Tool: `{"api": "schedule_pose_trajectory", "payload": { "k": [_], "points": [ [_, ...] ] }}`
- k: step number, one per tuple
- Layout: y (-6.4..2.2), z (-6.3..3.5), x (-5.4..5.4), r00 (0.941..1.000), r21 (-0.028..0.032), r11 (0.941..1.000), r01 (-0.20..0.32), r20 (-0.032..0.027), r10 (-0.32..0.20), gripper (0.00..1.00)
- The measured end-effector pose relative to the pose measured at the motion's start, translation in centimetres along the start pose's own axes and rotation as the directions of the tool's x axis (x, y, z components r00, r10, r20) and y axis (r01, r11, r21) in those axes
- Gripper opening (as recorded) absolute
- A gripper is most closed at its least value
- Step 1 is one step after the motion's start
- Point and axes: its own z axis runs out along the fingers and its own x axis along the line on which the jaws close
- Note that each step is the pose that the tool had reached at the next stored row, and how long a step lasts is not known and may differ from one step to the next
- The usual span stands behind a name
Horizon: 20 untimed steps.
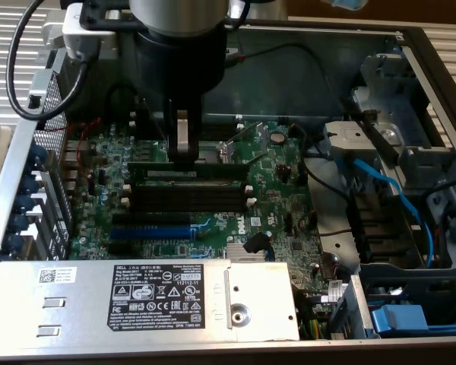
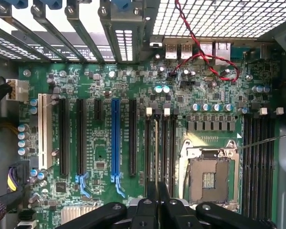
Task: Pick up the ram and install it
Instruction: 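Insert the ram into the slot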
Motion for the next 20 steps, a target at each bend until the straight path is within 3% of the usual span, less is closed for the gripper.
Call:
{"api": "schedule_pose_trajectory", "payload": {
  "k": [3,8,20],
  "points": [
    [-0.17,0.03,0.0,0.9999,-0.0066,0.9999,0.011,0.0005,-0.011,0.12],
    [-0.53,0.16,0.0,0.9998,-0.0107,0.9997,0.022,0.0006,-0.022,0.12],
    [-0.53,1.2,0.2,0.9997,-0.0113,0.9996,0.024,0.0007,-0.024,0.12]
  ]
}}
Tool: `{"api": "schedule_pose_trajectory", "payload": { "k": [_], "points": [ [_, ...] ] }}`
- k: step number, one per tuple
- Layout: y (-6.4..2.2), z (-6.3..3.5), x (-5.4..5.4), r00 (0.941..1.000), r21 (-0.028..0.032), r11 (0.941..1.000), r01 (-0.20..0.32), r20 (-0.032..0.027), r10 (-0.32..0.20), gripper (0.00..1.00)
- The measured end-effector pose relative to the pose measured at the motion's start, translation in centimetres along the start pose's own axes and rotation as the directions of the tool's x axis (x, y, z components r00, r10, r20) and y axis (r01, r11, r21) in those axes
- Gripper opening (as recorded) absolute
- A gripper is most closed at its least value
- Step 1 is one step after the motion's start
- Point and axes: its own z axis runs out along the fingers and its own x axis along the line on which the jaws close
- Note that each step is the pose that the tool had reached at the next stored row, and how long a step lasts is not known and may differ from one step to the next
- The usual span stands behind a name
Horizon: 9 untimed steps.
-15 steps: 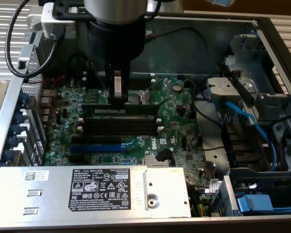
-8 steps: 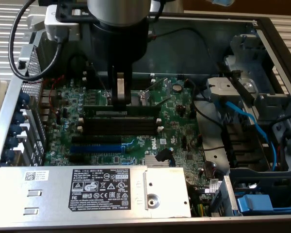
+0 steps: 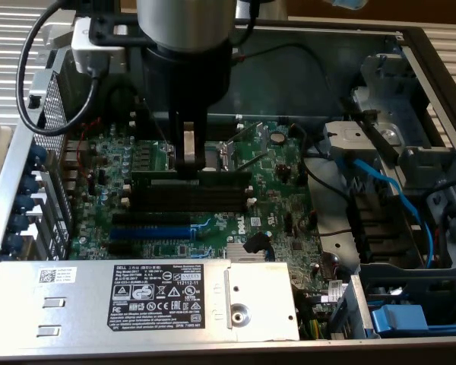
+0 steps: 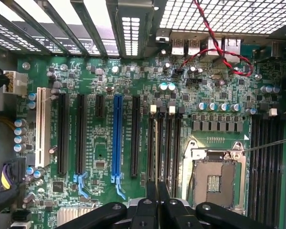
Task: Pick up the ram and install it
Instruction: 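Insert the ram into the slot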
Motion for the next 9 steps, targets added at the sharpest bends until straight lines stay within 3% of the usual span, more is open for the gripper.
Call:
{"api": "schedule_pose_trajectory", "payload": {
  "k": [9],
  "points": [
    [0.01,0.24,0.15,1.0,0.0,1.0,0.0,-0.0001,0.0,0.12]
  ]
}}
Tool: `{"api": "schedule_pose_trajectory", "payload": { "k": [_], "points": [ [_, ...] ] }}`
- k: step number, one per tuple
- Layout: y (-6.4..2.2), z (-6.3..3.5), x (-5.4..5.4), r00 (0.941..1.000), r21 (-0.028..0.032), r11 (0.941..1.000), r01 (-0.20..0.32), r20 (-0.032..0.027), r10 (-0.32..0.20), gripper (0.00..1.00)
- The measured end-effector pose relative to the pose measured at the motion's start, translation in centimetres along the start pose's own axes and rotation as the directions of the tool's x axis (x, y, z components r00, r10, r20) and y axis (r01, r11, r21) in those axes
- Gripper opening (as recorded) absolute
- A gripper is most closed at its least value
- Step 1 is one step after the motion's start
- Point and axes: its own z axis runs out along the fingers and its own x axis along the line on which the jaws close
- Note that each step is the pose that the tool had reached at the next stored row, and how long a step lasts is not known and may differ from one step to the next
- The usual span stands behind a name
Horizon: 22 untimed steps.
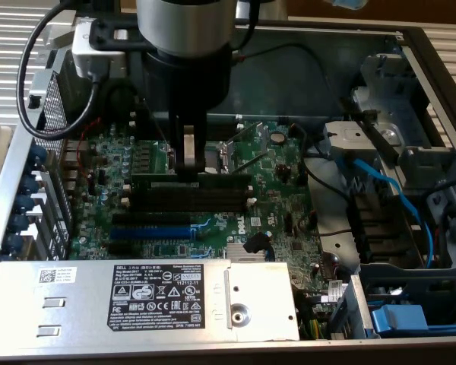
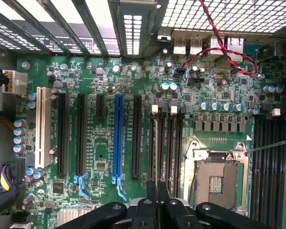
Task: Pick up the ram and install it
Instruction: 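Insert the ram into the slot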
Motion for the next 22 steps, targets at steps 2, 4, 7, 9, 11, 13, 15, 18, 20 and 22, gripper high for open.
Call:
{"api": "schedule_pose_trajectory", "payload": {
  "k": [2,4,7,9,11,13,15,18,20,22],
  "points": [
    [0.0,0.09,0.01,1.0,0.0001,1.0,0.0,0.0001,0.0,0.12],
    [0.0,0.15,0.01,1.0,0.0001,1.0,-0.003,0.0006,0.003,0.12],
    [0.06,0.22,0.02,0.9999,0.0006,0.9999,-0.013,0.0009,0.013,0.12],
    [0.1,0.26,0.02,0.9998,0.001,0.9998,-0.021,0.0007,0.021,0.12],
    [0.11,0.29,0.02,0.9997,0.0012,0.9997,-0.026,0.0007,0.026,0.12],
    [0.11,0.34,0.02,0.9997,0.0013,0.9997,-0.026,0.0009,0.026,0.12],
    [0.11,0.38,0.02,0.9997,0.0013,0.9997,-0.026,0.0007,0.026,0.12],
    [0.22,0.49,0.03,0.9996,0.0016,0.9996,-0.027,0.0008,0.027,0.12],
    [0.36,0.56,0.02,0.9997,0.0038,0.9996,-0.026,0.0009,0.026,0.12],
    [0.36,0.57,0.02,0.9997,0.0069,0.9996,-0.026,0.0008,0.026,0.12]
  ]
}}
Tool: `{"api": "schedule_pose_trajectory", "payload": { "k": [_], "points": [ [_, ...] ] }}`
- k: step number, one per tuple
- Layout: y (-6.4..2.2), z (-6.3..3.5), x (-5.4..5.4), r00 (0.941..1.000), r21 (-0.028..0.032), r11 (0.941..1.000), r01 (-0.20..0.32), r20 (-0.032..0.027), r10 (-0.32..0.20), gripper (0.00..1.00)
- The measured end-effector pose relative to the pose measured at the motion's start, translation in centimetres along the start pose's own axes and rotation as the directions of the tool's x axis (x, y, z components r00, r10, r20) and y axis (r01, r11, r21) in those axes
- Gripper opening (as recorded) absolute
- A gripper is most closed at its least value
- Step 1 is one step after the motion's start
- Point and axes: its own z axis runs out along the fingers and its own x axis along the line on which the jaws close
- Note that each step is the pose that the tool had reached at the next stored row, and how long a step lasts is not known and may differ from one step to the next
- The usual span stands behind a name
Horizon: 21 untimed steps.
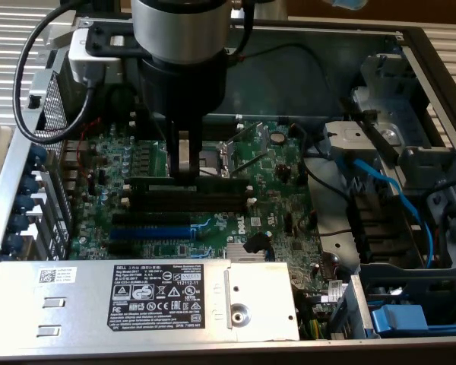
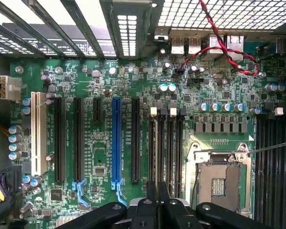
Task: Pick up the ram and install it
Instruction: 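Insert the ram into the slot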
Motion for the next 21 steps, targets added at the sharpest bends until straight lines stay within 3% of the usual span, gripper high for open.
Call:
{"api": "schedule_pose_trajectory", "payload": {
  "k": [5,7,21],
  "points": [
    [0.05,0.06,0.01,1.0,0.0139,0.9999,0.0,0.0003,0.0,0.12],
    [0.1,0.14,0.01,1.0,0.0168,0.9999,0.001,0.0003,-0.001,0.12],
    [0.53,0.45,0.03,1.0,0.0226,0.9997,0.0,0.0002,0.0,0.12]
  ]
}}
